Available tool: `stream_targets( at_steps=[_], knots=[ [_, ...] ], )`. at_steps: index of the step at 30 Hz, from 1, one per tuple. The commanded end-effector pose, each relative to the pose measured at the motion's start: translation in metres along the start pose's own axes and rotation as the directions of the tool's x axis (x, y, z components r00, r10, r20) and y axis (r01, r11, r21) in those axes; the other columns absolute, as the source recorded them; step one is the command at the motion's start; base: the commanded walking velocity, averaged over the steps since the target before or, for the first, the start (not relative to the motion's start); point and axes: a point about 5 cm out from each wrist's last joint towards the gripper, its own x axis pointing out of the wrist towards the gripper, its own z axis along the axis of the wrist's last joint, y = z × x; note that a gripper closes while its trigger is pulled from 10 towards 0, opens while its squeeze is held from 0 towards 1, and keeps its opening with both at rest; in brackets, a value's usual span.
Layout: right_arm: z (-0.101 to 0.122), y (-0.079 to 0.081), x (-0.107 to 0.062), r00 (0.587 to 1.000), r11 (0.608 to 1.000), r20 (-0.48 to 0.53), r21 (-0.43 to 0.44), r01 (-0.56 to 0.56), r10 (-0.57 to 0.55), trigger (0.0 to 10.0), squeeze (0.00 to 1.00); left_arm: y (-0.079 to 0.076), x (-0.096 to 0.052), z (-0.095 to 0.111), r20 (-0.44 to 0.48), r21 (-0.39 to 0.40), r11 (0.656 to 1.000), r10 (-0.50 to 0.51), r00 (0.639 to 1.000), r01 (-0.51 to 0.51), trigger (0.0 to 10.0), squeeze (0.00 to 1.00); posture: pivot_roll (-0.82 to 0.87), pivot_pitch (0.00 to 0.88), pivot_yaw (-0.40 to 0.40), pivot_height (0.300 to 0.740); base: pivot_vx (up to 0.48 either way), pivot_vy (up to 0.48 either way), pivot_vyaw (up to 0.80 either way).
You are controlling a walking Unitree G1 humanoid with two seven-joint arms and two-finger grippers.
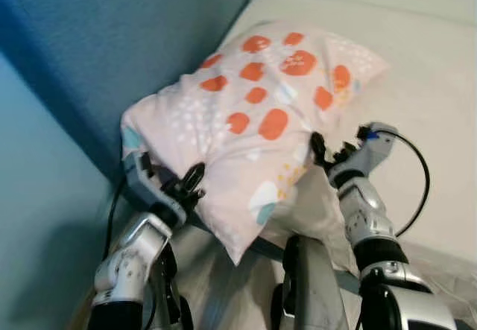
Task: Clean up the room
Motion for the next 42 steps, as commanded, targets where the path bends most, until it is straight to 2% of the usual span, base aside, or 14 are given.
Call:
stream_targets(
  at_steps=[1,11,12,13,16,19,23,26,27,38,39,40,41,42],
  knots=[
    [-0.006,0.003,0.002,0.999,0.998,-0.034,0.052,-0.020,0.022,10.0,1.00,-0.008,-0.007,-0.010,-0.054,-0.040,0.999,-0.024,0.998,0.021,0.0,0.00,0.15,0.349,0.004,0.541,0.000,0.000,0.00],
    [-0.012,0.017,0.008,0.993,0.983,-0.089,0.173,-0.057,0.073,10.0,1.00,-0.026,-0.015,-0.026,-0.142,-0.073,0.996,-0.066,0.988,0.056,0.0,0.00,0.18,0.357,0.007,0.541,0.000,0.000,0.00],
    [-0.017,0.021,0.009,0.989,0.980,-0.114,0.184,-0.076,0.098,10.0,0.81,-0.027,-0.016,-0.027,-0.154,-0.071,0.996,-0.071,0.985,0.060,0.0,0.00,0.18,0.357,0.007,0.541,0.000,0.000,0.00],
    [-0.023,0.028,0.008,0.980,0.976,-0.148,0.193,-0.103,0.133,10.0,0.00,-0.029,-0.016,-0.029,-0.163,-0.073,0.995,-0.074,0.984,0.063,0.0,0.00,0.18,0.358,0.009,0.541,0.000,0.000,0.00],
    [-0.037,0.041,0.006,0.957,0.970,-0.222,0.197,-0.145,0.189,10.0,0.00,-0.035,-0.018,-0.033,-0.185,-0.076,0.995,-0.079,0.980,0.066,0.0,0.00,0.19,0.361,0.014,0.541,0.000,0.000,0.00],
    [-0.040,0.043,0.006,0.953,0.968,-0.233,0.203,-0.149,0.195,10.0,0.00,-0.036,-0.018,-0.033,-0.191,-0.078,0.995,-0.079,0.978,0.065,0.0,0.00,0.19,0.361,0.014,0.541,0.000,0.000,0.00],
    [-0.050,0.054,0.004,0.936,0.949,-0.265,0.271,-0.159,0.232,10.0,0.00,-0.042,-0.017,-0.034,-0.202,-0.088,0.993,-0.090,0.975,0.073,0.0,0.00,0.20,0.365,0.019,0.541,0.000,0.000,0.00],
    [-0.050,0.054,0.004,0.936,0.949,-0.265,0.271,-0.159,0.232,10.0,0.00,-0.042,-0.017,-0.034,-0.202,-0.088,0.993,-0.090,0.975,0.073,0.0,0.00,0.20,0.365,0.019,0.541,0.000,0.000,0.00],
    [-0.054,0.064,0.004,0.920,0.947,-0.287,0.254,-0.195,0.267,10.0,0.00,-0.044,-0.015,-0.035,-0.206,-0.091,0.993,-0.096,0.974,0.079,0.0,0.00,0.21,0.369,0.023,0.541,0.000,0.000,0.00],
    [-0.051,0.092,0.008,0.878,0.924,-0.299,0.206,-0.323,0.374,10.0,0.00,-0.053,-0.006,-0.038,-0.211,-0.097,0.990,-0.122,0.970,0.104,0.0,0.00,0.20,0.367,0.025,0.541,0.000,0.000,0.00],
    [-0.051,0.094,0.008,0.875,0.924,-0.305,0.187,-0.333,0.377,9.5,0.00,-0.055,-0.004,-0.039,-0.212,-0.097,0.989,-0.128,0.969,0.109,0.0,0.00,0.20,0.369,0.024,0.541,0.000,0.000,0.00],
    [-0.052,0.095,0.008,0.875,0.928,-0.313,0.163,-0.335,0.370,3.3,0.00,-0.056,-0.003,-0.040,-0.214,-0.095,0.989,-0.133,0.968,0.115,0.0,0.00,0.21,0.369,0.023,0.541,0.000,0.000,0.00],
    [-0.052,0.095,0.008,0.875,0.928,-0.313,0.163,-0.335,0.370,3.3,0.00,-0.056,-0.003,-0.040,-0.214,-0.095,0.989,-0.133,0.968,0.115,0.0,0.00,0.21,0.369,0.023,0.541,0.000,0.000,0.00],
    [-0.053,0.095,0.008,0.875,0.932,-0.320,0.141,-0.335,0.363,0.0,0.00,-0.058,-0.001,-0.041,-0.218,-0.088,0.989,-0.137,0.966,0.120,0.0,0.00,0.21,0.369,0.023,0.541,0.000,0.000,0.00]
  ],
)
